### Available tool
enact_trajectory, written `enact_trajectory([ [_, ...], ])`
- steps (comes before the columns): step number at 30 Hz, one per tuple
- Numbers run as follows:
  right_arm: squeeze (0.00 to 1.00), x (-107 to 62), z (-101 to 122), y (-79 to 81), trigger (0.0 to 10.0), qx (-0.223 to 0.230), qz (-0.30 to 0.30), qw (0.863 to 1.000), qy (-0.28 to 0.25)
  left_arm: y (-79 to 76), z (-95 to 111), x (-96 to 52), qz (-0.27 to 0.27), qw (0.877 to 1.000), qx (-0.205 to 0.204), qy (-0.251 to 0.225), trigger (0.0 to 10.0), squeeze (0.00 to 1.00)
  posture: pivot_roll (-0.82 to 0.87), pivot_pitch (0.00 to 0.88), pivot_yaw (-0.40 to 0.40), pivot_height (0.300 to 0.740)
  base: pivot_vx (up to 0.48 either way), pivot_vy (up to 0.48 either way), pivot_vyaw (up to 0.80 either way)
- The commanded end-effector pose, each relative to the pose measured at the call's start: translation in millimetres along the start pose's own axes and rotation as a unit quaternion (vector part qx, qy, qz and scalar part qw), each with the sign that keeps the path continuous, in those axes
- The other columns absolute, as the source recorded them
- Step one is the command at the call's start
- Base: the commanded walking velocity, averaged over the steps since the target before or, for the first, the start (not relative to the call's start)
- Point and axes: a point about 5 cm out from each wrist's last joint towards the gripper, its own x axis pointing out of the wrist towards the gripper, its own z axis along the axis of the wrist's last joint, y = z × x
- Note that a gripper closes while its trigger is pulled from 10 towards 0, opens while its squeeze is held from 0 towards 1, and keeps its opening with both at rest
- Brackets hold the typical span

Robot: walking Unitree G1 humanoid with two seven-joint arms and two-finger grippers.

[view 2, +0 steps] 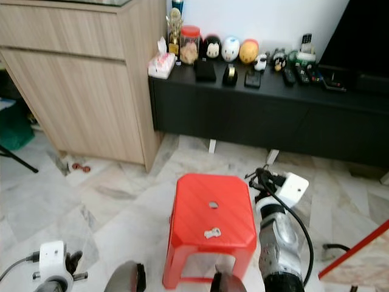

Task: Hang keys on a hook

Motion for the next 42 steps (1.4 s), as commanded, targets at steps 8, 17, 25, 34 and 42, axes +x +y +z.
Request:
enact_trajectory([
  [8,0.0,3.9,1.7,10.8,10.0,-0.013,-0.004,1.0,-0.019,-2.6,-13.4,0.9,-0.011,0.999,0.018,0.033,10.0,0.0,0.18,0.0,-0.051,0.649,0.0,0.0,0.0],
  [17,0.0,-0.8,-6.1,11.4,10.0,-0.024,-0.003,1.0,-0.008,0.5,-19.9,-0.7,-0.012,0.998,0.037,0.05,10.0,0.0,0.17,0.0,-0.042,0.706,0.0,0.0,0.0],
  [25,0.0,-0.6,-8.4,4.4,10.0,-0.031,-0.013,0.999,-0.002,2.4,-31.1,-5.3,0.0,0.998,0.027,0.064,10.0,0.0,0.16,0.0,-0.051,0.74,0.0,0.0,0.0],
  [34,0.0,-13.4,-33.5,-32.6,10.0,-0.045,-0.064,0.995,0.069,-1.6,-41.9,-8.9,0.005,0.996,0.015,0.087,10.0,0.0,0.15,0.0,-0.063,0.74,0.0,0.0,0.0],
  [42,0.0,-53.0,-77.5,-75.8,10.0,-0.083,-0.139,0.964,0.21,-10.1,-46.2,-9.8,-0.004,0.995,0.013,0.097,10.0,0.0,0.14,0.0,-0.064,0.74,0.0,0.0,0.0],
])
